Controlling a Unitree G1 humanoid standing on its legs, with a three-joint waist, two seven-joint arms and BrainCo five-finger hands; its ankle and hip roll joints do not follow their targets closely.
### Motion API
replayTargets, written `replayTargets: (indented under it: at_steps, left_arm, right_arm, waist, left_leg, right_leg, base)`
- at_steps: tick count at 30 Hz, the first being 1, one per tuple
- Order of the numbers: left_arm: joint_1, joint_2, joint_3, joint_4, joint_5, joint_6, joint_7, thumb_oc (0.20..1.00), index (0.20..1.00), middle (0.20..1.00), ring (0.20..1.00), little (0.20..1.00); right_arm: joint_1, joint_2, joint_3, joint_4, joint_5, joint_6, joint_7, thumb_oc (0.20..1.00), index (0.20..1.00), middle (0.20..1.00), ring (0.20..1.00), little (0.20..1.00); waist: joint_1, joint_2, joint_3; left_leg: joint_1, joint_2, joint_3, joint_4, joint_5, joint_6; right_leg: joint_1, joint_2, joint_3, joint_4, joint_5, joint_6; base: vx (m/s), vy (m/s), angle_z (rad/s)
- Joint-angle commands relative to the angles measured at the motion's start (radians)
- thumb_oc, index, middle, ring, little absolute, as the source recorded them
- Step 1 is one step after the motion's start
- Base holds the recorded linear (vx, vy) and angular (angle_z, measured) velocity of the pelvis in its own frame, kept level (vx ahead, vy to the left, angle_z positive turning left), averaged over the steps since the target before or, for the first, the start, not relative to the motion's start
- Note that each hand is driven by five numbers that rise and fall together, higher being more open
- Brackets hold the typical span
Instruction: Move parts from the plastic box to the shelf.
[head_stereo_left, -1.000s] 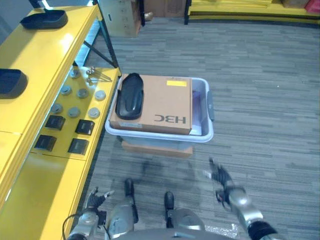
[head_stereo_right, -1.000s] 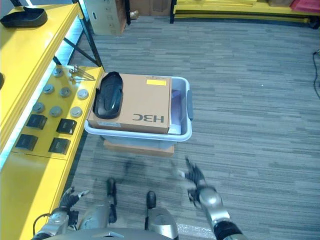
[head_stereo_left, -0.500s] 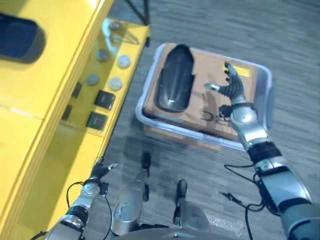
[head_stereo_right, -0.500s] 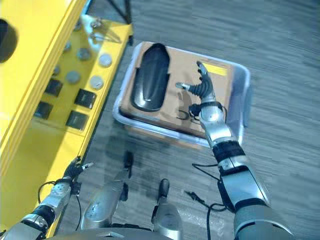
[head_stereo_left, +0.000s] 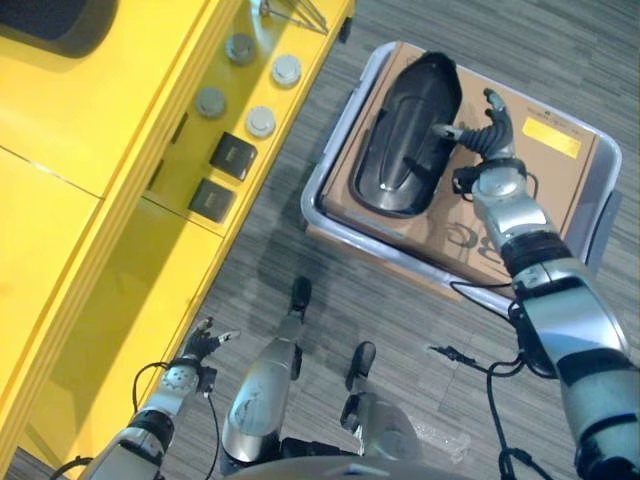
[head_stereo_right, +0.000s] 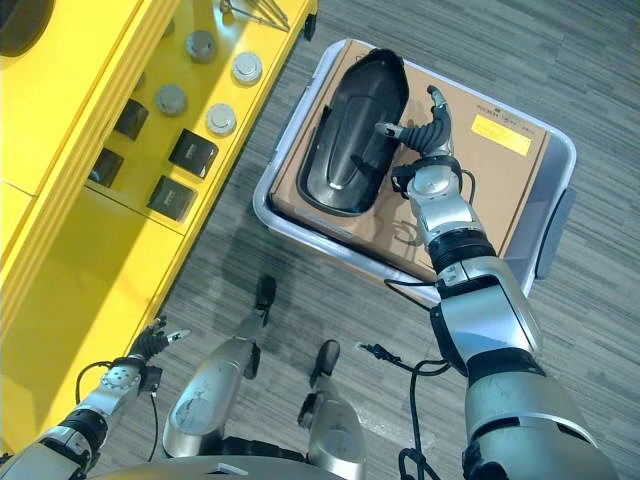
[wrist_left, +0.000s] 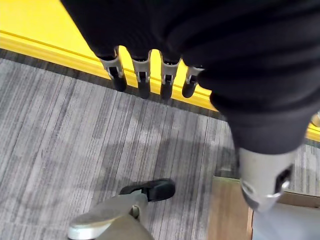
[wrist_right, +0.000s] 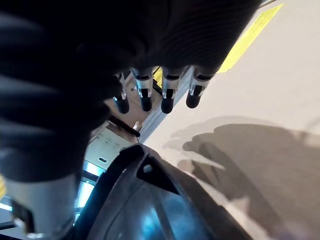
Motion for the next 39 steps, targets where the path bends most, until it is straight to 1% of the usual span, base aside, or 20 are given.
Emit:
replayTargets:
  at_steps: [1,4,5,6,7,8,9,10,11,12,17,21,23,25,27,29,31,32,36,39]
  left_arm:
    - [-0.023,-0.007,-0.025,0.017,-0.037,-0.007,-0.011,1.000,1.000,1.000,1.000,1.000]
    - [-0.024,-0.011,-0.023,0.007,-0.034,-0.004,-0.008,1.000,1.000,1.000,1.000,1.000]
    - [-0.028,-0.009,-0.024,-0.002,-0.041,0.008,-0.003,1.000,1.000,1.000,1.000,1.000]
    - [-0.028,-0.009,-0.024,-0.003,-0.041,0.008,-0.003,1.000,1.000,1.000,1.000,1.000]
    - [-0.032,-0.007,-0.020,-0.008,-0.045,0.016,-0.005,1.000,1.000,1.000,1.000,1.000]
    - [-0.033,-0.007,-0.019,-0.008,-0.046,0.017,-0.005,1.000,1.000,1.000,1.000,1.000]
    - [-0.035,-0.002,-0.019,-0.014,-0.049,0.026,-0.008,1.000,1.000,1.000,1.000,1.000]
    - [-0.036,0.001,-0.019,-0.017,-0.048,0.031,-0.011,1.000,1.000,1.000,1.000,1.000]
    - [-0.036,0.004,-0.019,-0.023,-0.045,0.036,-0.014,1.000,1.000,1.000,1.000,1.000]
    - [-0.036,0.011,-0.022,-0.029,-0.041,0.041,-0.018,1.000,1.000,1.000,1.000,1.000]
    - [-0.038,0.022,-0.038,-0.029,-0.036,0.030,-0.027,1.000,1.000,1.000,1.000,1.000]
    - [-0.026,0.026,-0.023,-0.056,-0.112,-0.012,-0.039,1.000,1.000,1.000,1.000,1.000]
    - [-0.017,0.030,-0.013,-0.083,-0.106,-0.039,-0.041,1.000,1.000,1.000,1.000,1.000]
    - [-0.007,0.043,0.007,-0.149,-0.111,-0.066,-0.043,1.000,1.000,1.000,1.000,1.000]
    - [-0.006,0.079,0.009,-0.257,-0.095,-0.092,-0.037,1.000,1.000,1.000,1.000,1.000]
    - [-0.007,0.126,0.023,-0.426,-0.120,-0.059,-0.031,1.000,1.000,1.000,1.000,1.000]
    - [-0.005,0.137,0.032,-0.492,-0.120,-0.048,-0.028,1.000,1.000,1.000,1.000,1.000]
    - [-0.008,0.144,0.043,-0.579,-0.127,-0.008,-0.026,1.000,1.000,1.000,1.000,1.000]
    - [-0.022,0.148,0.051,-0.671,-0.160,0.058,-0.026,1.000,1.000,1.000,1.000,1.000]
    - [-0.046,0.132,0.056,-0.725,-0.214,0.153,-0.058,1.000,1.000,1.000,1.000,1.000]
  right_arm:
    - [-0.058,-0.090,0.075,-0.027,-0.063,0.046,-0.038,1.000,1.000,1.000,1.000,1.000]
    - [-0.042,-0.082,0.084,-0.031,-0.079,0.090,-0.030,1.000,1.000,1.000,1.000,1.000]
    - [-0.033,-0.073,0.095,-0.031,-0.110,0.172,0.041,1.000,1.000,1.000,1.000,1.000]
    - [-0.033,-0.073,0.095,-0.031,-0.110,0.173,0.042,1.000,1.000,1.000,1.000,1.000]
    - [-0.025,-0.065,0.117,-0.011,-0.123,0.227,0.122,1.000,1.000,1.000,1.000,1.000]
    - [-0.024,-0.063,0.122,-0.007,-0.135,0.241,0.149,1.000,1.000,1.000,1.000,1.000]
    - [-0.021,-0.058,0.147,0.026,-0.178,0.277,0.262,0.592,0.592,0.592,0.592,0.592]
    - [-0.020,-0.058,0.165,0.043,-0.205,0.281,0.305,0.485,0.485,0.485,0.485,0.485]
    - [-0.015,-0.060,0.188,0.057,-0.234,0.271,0.320,0.285,0.285,0.285,0.285,0.285]
    - [-0.022,-0.061,0.226,0.088,-0.320,0.291,0.376,0.200,0.200,0.200,0.200,0.200]
    - [-0.054,-0.064,0.337,0.218,-0.511,0.303,0.453,0.200,0.200,0.200,0.200,0.200]
    - [-0.044,-0.068,0.349,0.294,-0.485,0.310,0.523,0.200,0.200,0.200,0.200,0.200]
    - [-0.023,-0.069,0.335,0.295,-0.465,0.313,0.494,0.200,0.200,0.200,0.200,0.200]
    - [0.038,-0.081,0.298,0.290,-0.397,0.269,0.439,0.200,0.200,0.200,0.200,0.200]
    - [0.120,-0.099,0.233,0.268,-0.250,0.156,0.317,0.200,0.200,0.200,0.200,0.200]
    - [0.244,-0.125,0.118,0.122,-0.181,0.023,0.161,0.200,0.200,0.200,0.200,0.200]
    - [0.299,-0.133,0.082,0.037,-0.182,-0.026,0.102,0.200,0.200,0.200,0.200,0.200]
    - [0.367,-0.131,0.037,-0.064,-0.220,-0.075,0.034,0.200,0.200,0.200,0.200,0.200]
    - [0.448,-0.130,-0.011,-0.225,-0.324,-0.108,-0.045,0.200,0.200,0.200,0.200,0.200]
    - [0.502,-0.135,-0.034,-0.386,-0.433,-0.088,-0.069,0.200,0.200,0.200,0.200,0.200]
  waist:
    - [-0.011,0.013,-0.012]
    - [-0.018,0.015,-0.009]
    - [-0.025,0.017,-0.006]
    - [-0.025,0.017,-0.005]
    - [-0.028,0.017,-0.004]
    - [-0.029,0.017,-0.004]
    - [-0.029,0.015,-0.003]
    - [-0.028,0.014,-0.003]
    - [-0.028,0.014,-0.004]
    - [-0.023,0.013,-0.006]
    - [-0.005,0.012,-0.017]
    - [0.009,0.021,-0.035]
    - [0.010,0.022,-0.045]
    - [0.008,0.019,-0.063]
    - [0.005,0.012,-0.083]
    - [-0.019,-0.002,-0.128]
    - [-0.033,-0.008,-0.148]
    - [-0.052,-0.014,-0.176]
    - [-0.082,-0.022,-0.223]
    - [-0.109,-0.030,-0.272]
  left_leg:
    - [0.042,0.029,-0.011,-0.002,-0.103,-0.043]
    - [0.051,0.031,-0.009,-0.006,-0.109,-0.042]
    - [0.059,0.032,-0.008,-0.006,-0.115,-0.041]
    - [0.059,0.032,-0.008,-0.006,-0.115,-0.041]
    - [0.062,0.035,-0.004,-0.006,-0.117,-0.041]
    - [0.063,0.036,-0.003,-0.006,-0.117,-0.041]
    - [0.065,0.037,-0.003,-0.006,-0.118,-0.041]
    - [0.066,0.039,-0.002,-0.006,-0.118,-0.042]
    - [0.066,0.041,-0.003,-0.006,-0.117,-0.044]
    - [0.070,0.041,-0.006,-0.006,-0.118,-0.044]
    - [0.075,0.044,-0.014,-0.006,-0.116,-0.044]
    - [0.081,0.044,-0.029,-0.006,-0.115,-0.045]
    - [0.088,0.045,-0.033,-0.006,-0.116,-0.047]
    - [0.101,0.047,-0.033,-0.006,-0.118,-0.051]
    - [0.127,0.051,-0.035,-0.006,-0.126,-0.053]
    - [0.162,0.058,-0.023,-0.006,-0.136,-0.055]
    - [0.179,0.061,-0.017,-0.006,-0.141,-0.056]
    - [0.207,0.065,-0.009,-0.006,-0.150,-0.055]
    - [0.248,0.069,0.004,-0.006,-0.165,-0.051]
    - [0.292,0.073,0.019,-0.006,-0.184,-0.047]
  right_leg:
    - [-0.098,-0.044,0.007,-0.004,0.089,-0.035]
    - [-0.108,-0.047,0.004,0.000,0.096,-0.032]
    - [-0.117,-0.048,0.003,0.007,0.100,-0.031]
    - [-0.117,-0.047,0.003,0.007,0.100,-0.031]
    - [-0.122,-0.051,0.001,0.012,0.103,-0.029]
    - [-0.123,-0.052,0.002,0.012,0.103,-0.029]
    - [-0.125,-0.053,0.001,0.015,0.104,-0.028]
    - [-0.126,-0.054,-0.001,0.016,0.104,-0.028]
    - [-0.127,-0.054,-0.005,0.018,0.104,-0.028]
    - [-0.126,-0.055,-0.008,0.019,0.105,-0.028]
    - [-0.123,-0.059,-0.031,0.023,0.108,-0.025]
    - [-0.115,-0.062,-0.052,0.023,0.106,-0.024]
    - [-0.105,-0.064,-0.061,0.019,0.108,-0.024]
    - [-0.090,-0.066,-0.071,0.016,0.109,-0.023]
    - [-0.061,-0.069,-0.083,0.012,0.107,-0.021]
    - [-0.030,-0.070,-0.083,0.006,0.110,-0.019]
    - [-0.016,-0.070,-0.079,0.005,0.110,-0.019]
    - [0.006,-0.067,-0.070,0.002,0.107,-0.020]
    - [0.037,-0.062,-0.054,-0.002,0.102,-0.020]
    - [0.068,-0.058,-0.036,-0.004,0.096,-0.018]
  base:
    - [0.00,0.017,0.06]
    - [0.00,0.017,0.02]
    - [0.00,0.000,0.00]
    - [0.00,0.032,0.00]
    - [0.00,0.000,0.00]
    - [0.00,0.000,0.00]
    - [0.00,0.000,0.00]
    - [0.00,0.000,0.00]
    - [0.00,0.000,0.00]
    - [0.00,0.000,0.00]
    - [0.00,-0.044,0.06]
    - [-0.01,-0.020,0.15]
    - [0.01,0.009,0.09]
    - [0.02,-0.022,0.06]
    - [0.02,-0.059,0.11]
    - [0.04,-0.054,0.08]
    - [0.06,-0.030,-0.02]
    - [0.07,-0.021,-0.10]
    - [0.07,-0.019,-0.09]
    - [0.09,-0.033,-0.20]
